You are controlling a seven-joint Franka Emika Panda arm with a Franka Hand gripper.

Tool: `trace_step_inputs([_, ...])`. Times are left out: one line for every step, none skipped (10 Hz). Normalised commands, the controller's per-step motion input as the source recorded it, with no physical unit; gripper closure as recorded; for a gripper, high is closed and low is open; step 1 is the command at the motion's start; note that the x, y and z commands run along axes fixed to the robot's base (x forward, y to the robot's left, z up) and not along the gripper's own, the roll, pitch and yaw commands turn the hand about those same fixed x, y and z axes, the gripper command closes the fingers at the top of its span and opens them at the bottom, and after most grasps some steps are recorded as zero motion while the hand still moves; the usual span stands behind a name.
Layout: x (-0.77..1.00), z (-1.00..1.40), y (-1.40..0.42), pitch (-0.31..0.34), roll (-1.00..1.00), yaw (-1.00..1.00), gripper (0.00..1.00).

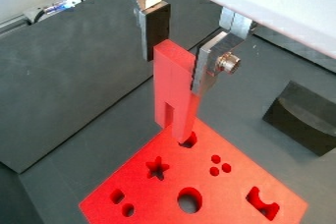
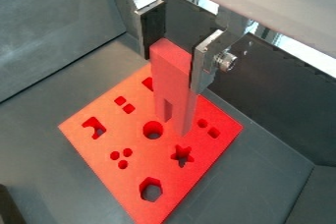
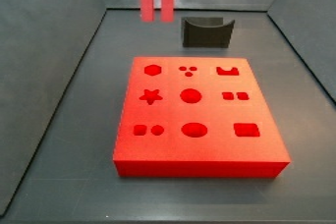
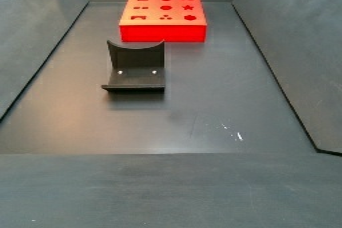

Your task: Insert the double-square object.

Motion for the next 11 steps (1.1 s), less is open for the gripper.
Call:
trace_step_inputs([0.54, -0.29, -0.18, -0.034, 0.03, 0.0, 1.0])
trace_step_inputs([0.79, -0.59, -0.19, -0.03, 0.14, 0.0, 1.0])
trace_step_inputs([0.81, -0.59, -0.21, -0.037, 0.17, 0.0, 1.0])
trace_step_inputs([0.85, -0.48, -0.28, 0.0, 0.26, 0.0, 1.0])
trace_step_inputs([0.86, -0.44, -0.29, 0.0, 0.27, 0.02, 1.0])
trace_step_inputs([0.93, -0.25, -0.26, 0.0, 0.13, 0.08, 1.0])
trace_step_inputs([0.96, -0.19, -0.2, -0.039, 0.02, 0.1, 1.0])
trace_step_inputs([1.0, -0.22, -0.16, -0.039, 0.0, 0.08, 1.0])
trace_step_inputs([1.0, -0.2, -0.09, -0.084, 0.0, 0.06, 1.0])
trace_step_inputs([0.99, -0.11, -0.05, -0.119, 0.0, 0.08, 1.0])
trace_step_inputs([1.0, -0.13, -0.01, -0.081, 0.0, 0.07, 1.0])
